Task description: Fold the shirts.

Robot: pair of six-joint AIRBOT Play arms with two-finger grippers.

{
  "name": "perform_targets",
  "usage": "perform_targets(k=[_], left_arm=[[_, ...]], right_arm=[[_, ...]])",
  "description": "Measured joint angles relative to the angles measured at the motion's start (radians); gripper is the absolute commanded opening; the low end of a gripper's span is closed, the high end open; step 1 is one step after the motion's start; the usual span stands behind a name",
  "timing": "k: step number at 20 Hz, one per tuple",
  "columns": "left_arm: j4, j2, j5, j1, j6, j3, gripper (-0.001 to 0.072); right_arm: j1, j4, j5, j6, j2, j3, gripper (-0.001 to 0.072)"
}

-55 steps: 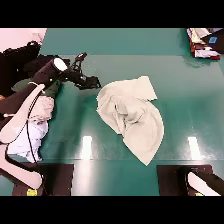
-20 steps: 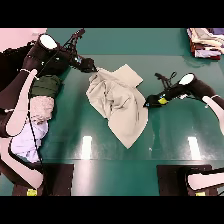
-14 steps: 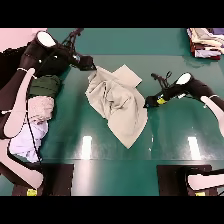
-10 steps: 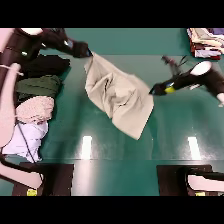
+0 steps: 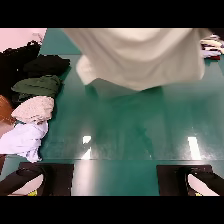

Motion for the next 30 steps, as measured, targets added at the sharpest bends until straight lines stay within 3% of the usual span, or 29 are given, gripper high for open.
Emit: perform_targets(k=[5,10,15,19,25,26,27,28,30], left_arm=[[-0.002,0.151,0.085,0.000,0.002,0.002,0.0026],[0.074,0.138,0.128,-0.001,-0.008,-0.030,0.0025],[0.209,-0.059,0.079,-0.001,-0.064,-0.156,0.0026],[0.232,-0.300,0.038,0.000,-0.074,-0.273,0.0027],[0.238,-0.623,0.165,0.000,-0.075,-0.347,0.0027],[0.235,-0.654,0.196,0.000,-0.076,-0.350,0.0061],[0.234,-0.677,0.213,0.000,-0.076,-0.354,0.0361],[0.233,-0.693,0.224,0.000,-0.076,-0.353,0.0585],[0.236,-0.714,0.210,0.010,-0.080,-0.331,0.0504]], right_arm=[[-0.002,-0.117,0.012,0.036,0.056,0.177,0.0018],[0.007,-0.171,0.044,0.087,-0.010,0.282,0.0018],[0.048,-0.192,0.077,0.135,-0.187,0.165,0.0018],[0.062,-0.193,0.077,0.143,-0.389,0.039,0.0018],[0.067,-0.191,-0.061,0.134,-0.650,-0.032,0.0019],[0.067,-0.187,-0.083,0.133,-0.681,-0.034,0.0031],[0.067,-0.186,-0.092,0.132,-0.706,-0.037,0.0227],[0.067,-0.186,-0.099,0.132,-0.727,-0.039,0.0457],[0.062,-0.182,-0.105,0.130,-0.749,-0.031,0.0463]])
